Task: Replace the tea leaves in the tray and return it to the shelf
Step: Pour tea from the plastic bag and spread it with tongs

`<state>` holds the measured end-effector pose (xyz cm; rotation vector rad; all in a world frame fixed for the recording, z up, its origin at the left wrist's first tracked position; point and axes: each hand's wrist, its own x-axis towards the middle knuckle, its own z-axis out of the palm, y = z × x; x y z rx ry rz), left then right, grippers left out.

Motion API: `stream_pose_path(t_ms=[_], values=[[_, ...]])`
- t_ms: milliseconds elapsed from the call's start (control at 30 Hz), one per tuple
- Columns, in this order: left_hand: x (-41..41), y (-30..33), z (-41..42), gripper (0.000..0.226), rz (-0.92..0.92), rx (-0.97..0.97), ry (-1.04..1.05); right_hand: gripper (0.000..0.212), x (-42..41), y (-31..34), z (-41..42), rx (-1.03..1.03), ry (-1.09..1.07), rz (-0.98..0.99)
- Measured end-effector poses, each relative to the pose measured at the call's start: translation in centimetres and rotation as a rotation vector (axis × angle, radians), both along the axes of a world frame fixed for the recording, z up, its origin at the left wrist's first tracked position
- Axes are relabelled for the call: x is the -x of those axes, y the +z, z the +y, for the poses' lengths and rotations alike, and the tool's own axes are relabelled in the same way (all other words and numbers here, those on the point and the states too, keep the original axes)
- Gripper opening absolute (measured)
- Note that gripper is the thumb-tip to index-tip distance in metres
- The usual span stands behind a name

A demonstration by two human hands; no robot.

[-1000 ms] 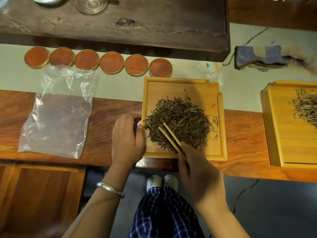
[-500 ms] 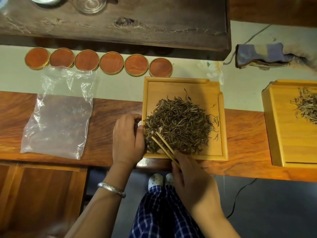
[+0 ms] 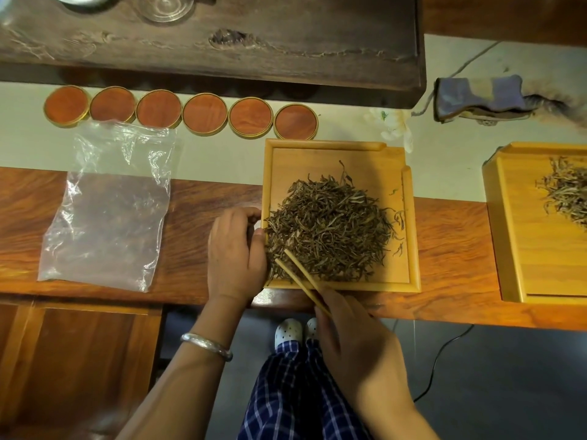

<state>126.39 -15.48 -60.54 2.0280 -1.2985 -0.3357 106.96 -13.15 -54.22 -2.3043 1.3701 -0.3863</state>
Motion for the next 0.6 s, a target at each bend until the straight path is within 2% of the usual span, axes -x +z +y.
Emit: stream_pose_path(t_ms=[167, 367, 600], values=[[0.1, 0.4, 0.0, 0.02, 0.037, 0.01, 0.012, 0.031, -0.5, -0.3, 0.3, 0.017, 0.027, 0.03], [-0.1, 0.7, 0.0, 0.036, 0.112, 0.088, -0.02, 0.03, -0.9, -0.7, -0.2, 0.077, 0.0, 0.047], [-0.3, 0.6, 0.1, 0.041, 0.191, 0.113, -0.01, 0.035, -1.9, -1.5, -0.2, 0.105, 0.046, 0.1]])
